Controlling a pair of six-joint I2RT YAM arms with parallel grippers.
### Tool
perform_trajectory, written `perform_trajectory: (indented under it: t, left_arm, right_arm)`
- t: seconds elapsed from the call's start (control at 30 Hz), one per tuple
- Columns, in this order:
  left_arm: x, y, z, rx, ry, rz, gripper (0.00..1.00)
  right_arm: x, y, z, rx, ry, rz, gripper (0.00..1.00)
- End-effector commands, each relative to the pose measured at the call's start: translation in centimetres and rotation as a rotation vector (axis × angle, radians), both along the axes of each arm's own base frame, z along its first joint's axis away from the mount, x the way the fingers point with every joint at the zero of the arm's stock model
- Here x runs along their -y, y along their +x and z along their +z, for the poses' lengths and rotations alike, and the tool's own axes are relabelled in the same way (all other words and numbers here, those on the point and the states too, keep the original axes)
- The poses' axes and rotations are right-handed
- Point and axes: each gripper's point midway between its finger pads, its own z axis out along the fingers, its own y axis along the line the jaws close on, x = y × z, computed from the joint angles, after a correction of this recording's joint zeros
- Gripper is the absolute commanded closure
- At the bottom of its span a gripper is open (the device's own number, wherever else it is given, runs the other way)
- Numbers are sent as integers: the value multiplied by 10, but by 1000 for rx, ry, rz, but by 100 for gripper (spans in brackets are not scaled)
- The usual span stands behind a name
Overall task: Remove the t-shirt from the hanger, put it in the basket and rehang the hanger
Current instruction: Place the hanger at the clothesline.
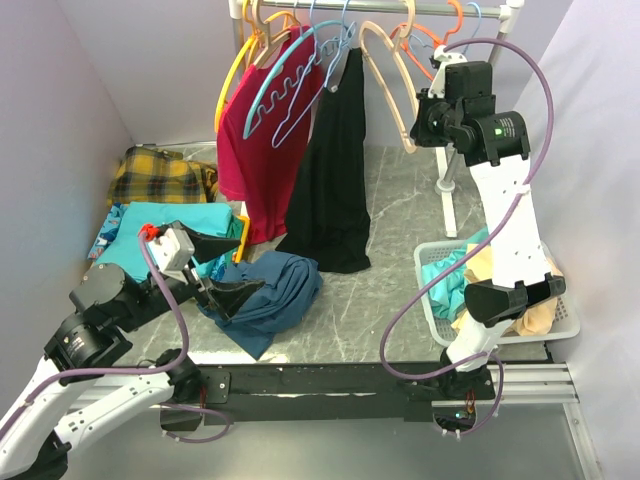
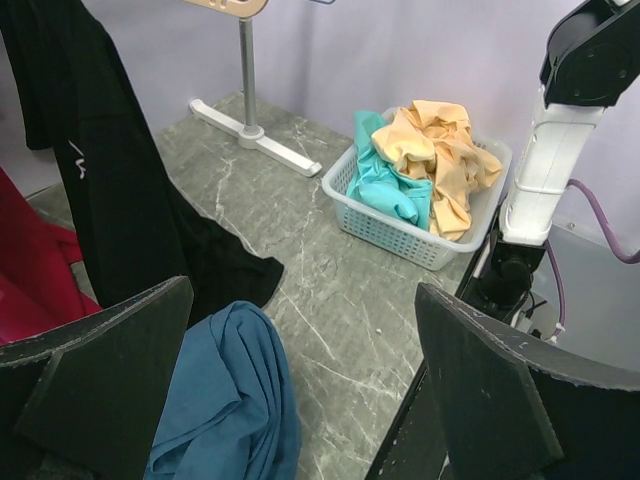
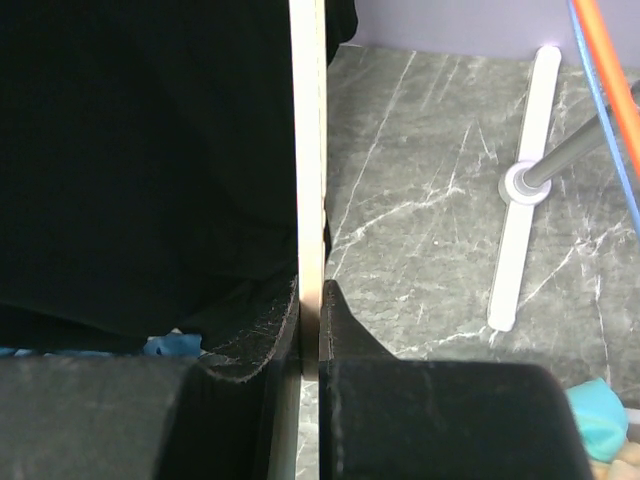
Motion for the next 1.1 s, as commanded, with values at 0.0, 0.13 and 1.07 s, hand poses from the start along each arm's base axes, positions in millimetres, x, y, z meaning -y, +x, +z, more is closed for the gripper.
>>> perform_trajectory:
  t: [0.0,0.13,1.07]
  left_arm:
    - [-3,-2,6,12,-26,6,1]
    - [-5,-2,6,16,-28,12,1]
    - [-54,48,-35,-180,-29,444,1]
  right_arm:
    - [2,-9,18,42,24,3,100]
    - [4,-15,26,67,39,-13,65]
    - [-68,-204,-19,181,185,132,0]
